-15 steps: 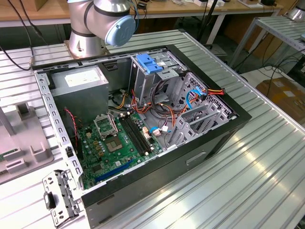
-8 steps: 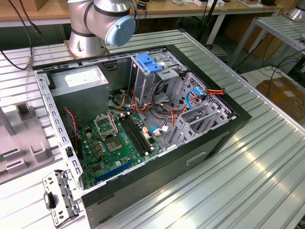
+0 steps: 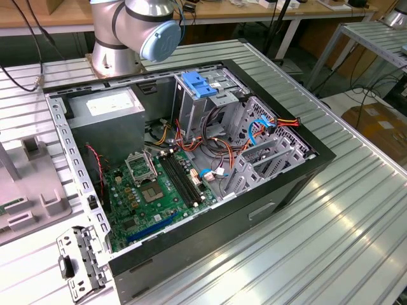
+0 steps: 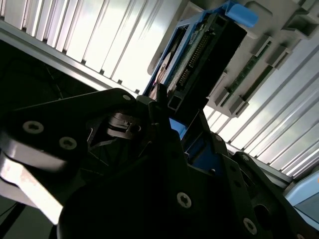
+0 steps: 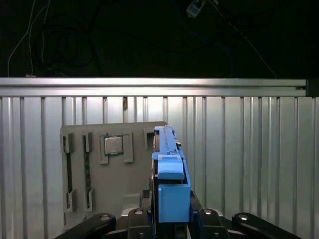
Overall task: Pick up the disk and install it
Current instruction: 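Pick up the disk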
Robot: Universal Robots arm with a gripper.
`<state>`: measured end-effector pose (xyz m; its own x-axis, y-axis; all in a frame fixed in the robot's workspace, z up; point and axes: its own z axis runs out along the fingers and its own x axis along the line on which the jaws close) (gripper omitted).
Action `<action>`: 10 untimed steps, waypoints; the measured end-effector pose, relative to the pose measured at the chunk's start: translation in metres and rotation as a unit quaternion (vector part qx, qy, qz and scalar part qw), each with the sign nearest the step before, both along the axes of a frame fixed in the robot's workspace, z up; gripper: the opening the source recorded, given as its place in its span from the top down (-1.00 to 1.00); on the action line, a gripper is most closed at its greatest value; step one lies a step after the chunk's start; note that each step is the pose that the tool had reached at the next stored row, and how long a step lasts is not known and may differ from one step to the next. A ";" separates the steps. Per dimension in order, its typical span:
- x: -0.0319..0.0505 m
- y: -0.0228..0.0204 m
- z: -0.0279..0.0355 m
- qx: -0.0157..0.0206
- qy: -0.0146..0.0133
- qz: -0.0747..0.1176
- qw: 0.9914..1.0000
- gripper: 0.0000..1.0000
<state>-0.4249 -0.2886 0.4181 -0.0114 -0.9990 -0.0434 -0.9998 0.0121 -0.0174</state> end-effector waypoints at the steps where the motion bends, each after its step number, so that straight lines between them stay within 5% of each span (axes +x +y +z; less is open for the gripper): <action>1: 0.0000 0.0000 0.0009 0.000 0.000 0.000 1.000 0.26; 10: 0.0000 0.0000 0.0117 0.002 0.000 0.000 1.000 0.26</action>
<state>-0.4248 -0.2886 0.4299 -0.0114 -0.9988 -0.0470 -0.9998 0.0122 -0.0172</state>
